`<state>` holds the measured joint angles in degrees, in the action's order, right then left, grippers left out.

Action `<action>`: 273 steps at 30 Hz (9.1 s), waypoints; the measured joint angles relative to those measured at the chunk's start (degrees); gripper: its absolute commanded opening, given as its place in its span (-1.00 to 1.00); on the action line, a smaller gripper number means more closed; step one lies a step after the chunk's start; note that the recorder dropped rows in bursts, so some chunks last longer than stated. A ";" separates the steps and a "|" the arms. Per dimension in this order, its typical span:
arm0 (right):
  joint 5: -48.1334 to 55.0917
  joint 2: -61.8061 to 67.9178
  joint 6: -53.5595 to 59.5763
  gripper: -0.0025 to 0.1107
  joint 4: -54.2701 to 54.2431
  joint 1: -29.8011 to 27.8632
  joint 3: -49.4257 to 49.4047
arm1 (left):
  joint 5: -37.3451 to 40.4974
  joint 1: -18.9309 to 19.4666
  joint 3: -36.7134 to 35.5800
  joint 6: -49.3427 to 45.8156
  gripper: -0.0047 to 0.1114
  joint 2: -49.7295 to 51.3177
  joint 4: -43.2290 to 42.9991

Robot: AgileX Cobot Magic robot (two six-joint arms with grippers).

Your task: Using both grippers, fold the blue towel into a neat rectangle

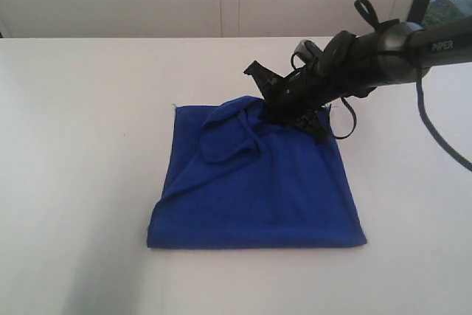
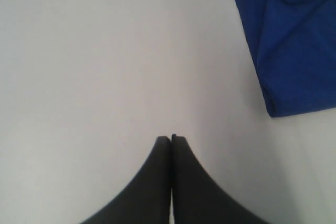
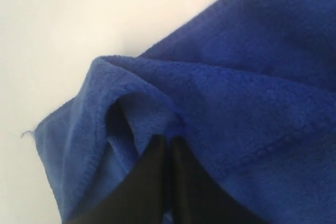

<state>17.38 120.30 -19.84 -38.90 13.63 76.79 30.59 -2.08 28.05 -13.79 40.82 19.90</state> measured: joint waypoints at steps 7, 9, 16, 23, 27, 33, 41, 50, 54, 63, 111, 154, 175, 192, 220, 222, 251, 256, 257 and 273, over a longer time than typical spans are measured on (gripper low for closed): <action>1.89 -4.18 15.10 -0.96 5.89 -0.49 0.00 | 2.19 -0.12 -0.26 -0.26 -0.92 0.00 0.14; 3.58 -5.49 16.21 -0.96 10.53 -1.22 0.00 | 2.34 -0.82 -0.48 -1.42 -0.92 0.00 1.29; 9.20 -8.55 17.06 -0.96 26.70 -2.70 0.00 | 2.15 -1.84 -0.67 -15.97 -0.92 5.26 23.87; 10.83 -8.54 17.34 -0.96 29.12 -2.70 0.00 | -0.19 -2.43 -0.67 -42.69 -0.92 19.43 57.98; 10.70 -8.54 17.34 -0.96 29.41 -2.82 0.00 | -0.79 -5.78 0.57 -54.49 -0.92 28.84 71.07; 9.53 -8.54 16.41 -0.96 30.31 -5.32 0.00 | -2.98 -12.76 6.83 -62.29 -0.92 41.33 78.09; 9.41 -8.54 16.41 -0.96 31.68 -7.93 0.00 | -6.89 -20.08 16.08 -64.28 -0.92 52.82 78.82; 9.33 -8.54 16.41 -0.96 32.06 -7.93 0.00 | -7.79 -24.75 24.36 -65.44 -0.92 61.94 78.82; 9.33 -8.54 16.41 -0.96 32.15 -7.93 0.00 | -11.68 -25.27 26.79 -66.54 -0.70 64.76 78.82; 9.33 -8.54 16.41 -0.96 32.15 -7.93 0.00 | -14.74 -25.27 27.08 -77.75 -0.25 67.05 78.82; 26.42 -24.16 21.78 -0.96 40.01 -7.96 0.00 | -4.98 -25.27 32.47 -56.12 -0.92 51.40 41.65; 48.56 -80.26 18.40 -0.96 28.03 1.89 -23.24 | 30.16 -37.89 24.98 -11.78 -0.92 9.75 8.03; 51.27 -83.11 18.29 -0.96 24.45 1.89 -24.80 | 29.61 -37.89 24.98 -10.42 -0.92 6.94 10.97; 29.70 -75.81 18.29 -0.96 27.86 1.89 -35.28 | 4.45 -37.89 14.72 -10.42 -0.92 12.72 5.70; 2.01 -46.76 13.69 -0.96 45.55 1.38 -34.09 | -16.13 -31.53 21.70 -11.89 -0.92 33.83 -10.71; -1.28 -42.90 13.32 -0.96 46.29 0.54 -34.09 | -18.74 -31.39 21.70 -13.01 -0.92 37.80 -10.71; -9.67 -26.80 13.21 -0.96 47.94 -4.63 -23.18 | -28.67 -30.44 33.83 -18.01 -0.92 55.42 -11.75; -10.90 -25.09 13.68 -0.96 47.94 -4.79 -20.41 | -28.90 -26.68 35.88 -17.43 -0.92 56.48 -11.75; -11.58 -23.51 13.80 -0.96 47.94 -5.09 -19.95 | -29.14 -26.02 35.88 -17.30 -0.92 57.42 -11.75; -13.92 -13.09 13.90 -0.96 47.94 -6.65 -14.30 | -34.57 -24.79 39.59 -20.20 -0.92 66.89 -11.75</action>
<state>3.46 107.21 -5.93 9.04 6.97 62.48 -3.98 -26.87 67.64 -34.00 107.71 8.15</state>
